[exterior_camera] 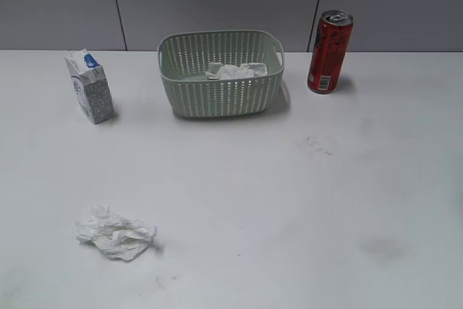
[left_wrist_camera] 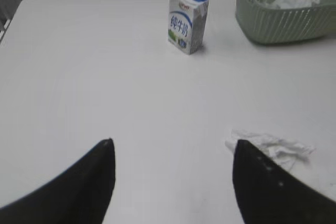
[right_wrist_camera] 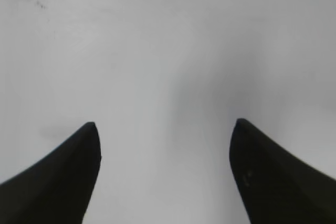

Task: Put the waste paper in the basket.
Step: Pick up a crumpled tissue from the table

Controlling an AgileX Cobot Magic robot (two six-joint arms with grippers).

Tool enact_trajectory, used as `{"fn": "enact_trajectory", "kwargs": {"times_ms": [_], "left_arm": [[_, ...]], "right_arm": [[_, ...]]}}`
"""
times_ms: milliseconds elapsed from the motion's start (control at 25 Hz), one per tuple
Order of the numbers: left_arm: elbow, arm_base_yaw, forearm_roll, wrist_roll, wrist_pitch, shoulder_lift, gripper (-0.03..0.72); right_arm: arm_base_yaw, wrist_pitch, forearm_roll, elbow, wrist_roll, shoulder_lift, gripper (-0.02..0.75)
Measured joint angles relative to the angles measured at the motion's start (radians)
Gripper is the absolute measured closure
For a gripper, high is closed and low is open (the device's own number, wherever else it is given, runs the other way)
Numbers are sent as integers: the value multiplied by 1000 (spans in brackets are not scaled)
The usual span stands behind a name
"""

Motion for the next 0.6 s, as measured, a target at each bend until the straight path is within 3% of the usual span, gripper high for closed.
{"fn": "enact_trajectory", "kwargs": {"times_ms": [280, 600], "left_arm": [[-12, -132, 0, 17, -104, 137, 158], [-46, -339, 49, 35, -172, 383, 158]], "right_arm": [[0, -117, 14, 352, -4, -361, 162], [0, -127, 55, 577, 0, -774, 164]]}}
